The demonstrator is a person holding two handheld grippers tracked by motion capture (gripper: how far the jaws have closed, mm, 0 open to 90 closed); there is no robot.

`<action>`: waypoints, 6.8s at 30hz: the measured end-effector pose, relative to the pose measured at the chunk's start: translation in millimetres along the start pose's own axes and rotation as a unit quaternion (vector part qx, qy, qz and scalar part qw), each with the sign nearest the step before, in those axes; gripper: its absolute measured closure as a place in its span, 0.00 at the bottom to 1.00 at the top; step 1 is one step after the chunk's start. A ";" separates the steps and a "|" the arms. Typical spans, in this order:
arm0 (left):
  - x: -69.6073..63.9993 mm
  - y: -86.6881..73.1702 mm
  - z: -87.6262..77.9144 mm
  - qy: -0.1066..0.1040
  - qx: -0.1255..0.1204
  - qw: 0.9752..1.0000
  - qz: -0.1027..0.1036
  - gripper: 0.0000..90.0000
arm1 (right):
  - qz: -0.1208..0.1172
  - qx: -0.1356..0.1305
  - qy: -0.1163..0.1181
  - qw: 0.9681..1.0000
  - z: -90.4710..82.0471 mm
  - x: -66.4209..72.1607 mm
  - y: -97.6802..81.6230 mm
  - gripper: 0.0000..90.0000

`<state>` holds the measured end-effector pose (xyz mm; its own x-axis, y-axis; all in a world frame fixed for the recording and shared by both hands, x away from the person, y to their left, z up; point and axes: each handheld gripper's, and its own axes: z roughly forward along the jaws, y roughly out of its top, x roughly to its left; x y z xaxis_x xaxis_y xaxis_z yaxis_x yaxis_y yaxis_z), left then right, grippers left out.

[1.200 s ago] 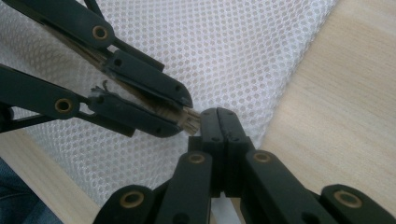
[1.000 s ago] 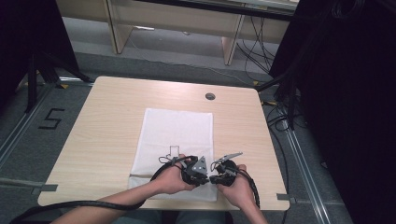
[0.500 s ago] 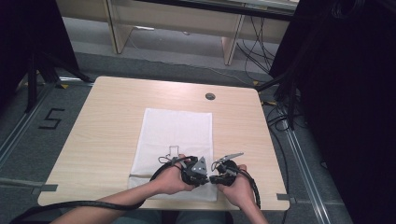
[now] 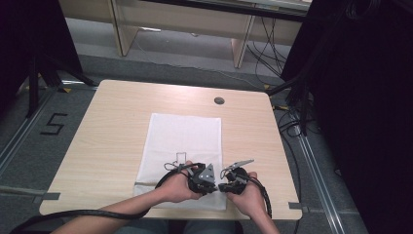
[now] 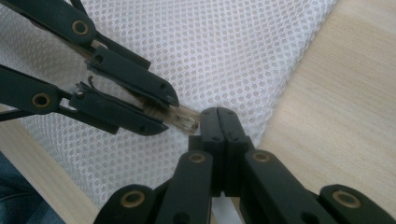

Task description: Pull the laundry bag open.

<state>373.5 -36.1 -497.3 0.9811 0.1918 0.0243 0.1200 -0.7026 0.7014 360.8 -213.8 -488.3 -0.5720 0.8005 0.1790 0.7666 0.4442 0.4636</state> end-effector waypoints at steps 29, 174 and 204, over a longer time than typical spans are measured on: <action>6.8 -14.5 -23.4 -0.002 0.003 1.000 -0.004 0.90 | -0.015 0.004 -0.004 1.000 0.9 4.4 0.8 1.00; 7.3 -42.0 -72.2 0.003 -0.021 1.000 -0.001 0.90 | -0.015 -0.006 0.001 1.000 1.0 2.3 -0.6 1.00; 9.5 -52.4 -81.2 0.003 -0.017 1.000 -0.002 0.90 | -0.008 -0.001 -0.003 1.000 0.0 1.7 -1.1 1.00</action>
<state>364.2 58.2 -475.9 0.9796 0.1994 0.0257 0.1190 -0.6778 0.7255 359.0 -212.9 -488.5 -0.5826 0.7955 0.1665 0.7569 0.4566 0.4675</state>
